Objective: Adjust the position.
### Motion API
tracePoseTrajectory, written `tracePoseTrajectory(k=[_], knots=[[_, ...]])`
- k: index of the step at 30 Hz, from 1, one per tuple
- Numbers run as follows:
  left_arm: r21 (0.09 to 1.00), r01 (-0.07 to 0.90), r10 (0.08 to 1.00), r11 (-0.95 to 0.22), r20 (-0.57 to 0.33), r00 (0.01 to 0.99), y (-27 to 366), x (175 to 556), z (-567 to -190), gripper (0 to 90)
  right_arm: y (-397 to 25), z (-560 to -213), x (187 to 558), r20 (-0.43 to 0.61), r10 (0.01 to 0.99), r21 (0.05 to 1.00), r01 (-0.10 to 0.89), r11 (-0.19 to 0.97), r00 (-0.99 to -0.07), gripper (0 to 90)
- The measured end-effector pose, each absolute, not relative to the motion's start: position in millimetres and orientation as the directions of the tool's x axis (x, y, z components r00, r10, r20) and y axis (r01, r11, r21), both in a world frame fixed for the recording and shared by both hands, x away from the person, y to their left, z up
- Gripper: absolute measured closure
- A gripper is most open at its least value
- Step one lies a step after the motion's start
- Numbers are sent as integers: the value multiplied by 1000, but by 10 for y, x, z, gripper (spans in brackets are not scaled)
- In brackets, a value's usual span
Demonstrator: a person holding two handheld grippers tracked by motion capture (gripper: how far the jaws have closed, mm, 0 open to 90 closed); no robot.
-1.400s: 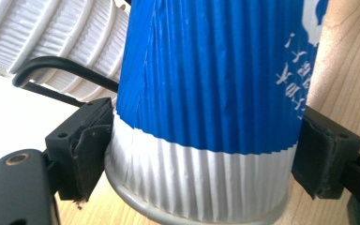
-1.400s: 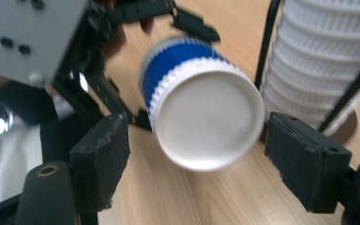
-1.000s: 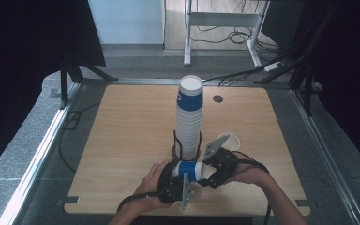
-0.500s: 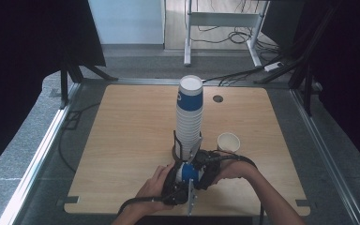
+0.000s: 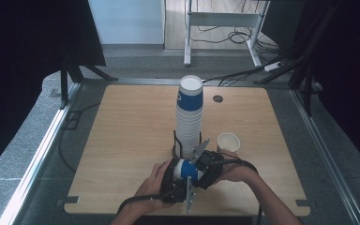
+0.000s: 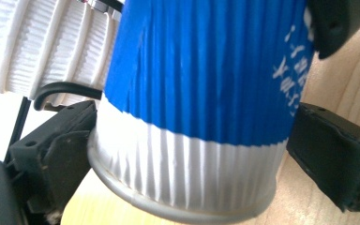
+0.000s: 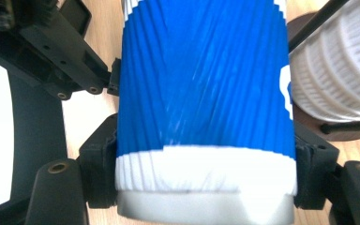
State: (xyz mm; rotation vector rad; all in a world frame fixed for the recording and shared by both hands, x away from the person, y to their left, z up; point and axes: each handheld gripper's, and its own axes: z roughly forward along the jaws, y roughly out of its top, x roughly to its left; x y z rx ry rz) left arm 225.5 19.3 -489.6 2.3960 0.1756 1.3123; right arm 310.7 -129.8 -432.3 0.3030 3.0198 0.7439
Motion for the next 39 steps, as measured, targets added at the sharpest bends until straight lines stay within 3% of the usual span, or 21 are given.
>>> tracePoseTrajectory(k=[12,18,23,31,39], knots=[[578,-57,446,-814,685,576,470,2298,-4611,34,-1623,-4239,2983,6,250,656,193,730,-968,275],[686,-6,532,-727,569,628,609,2334,-4510,44,-1651,-4237,2921,-7,289,740,189,646,-957,275],[783,51,581,-620,415,700,685,2359,-4427,54,-1645,-4274,2916,8,304,782,195,592,-953,275],[797,72,593,-600,383,709,734,2375,-4406,58,-1651,-4324,2893,27,321,825,203,528,-947,275],[843,136,614,-520,259,746,795,2425,-4410,63,-1716,-4349,2874,63,355,884,217,414,-933,275]])
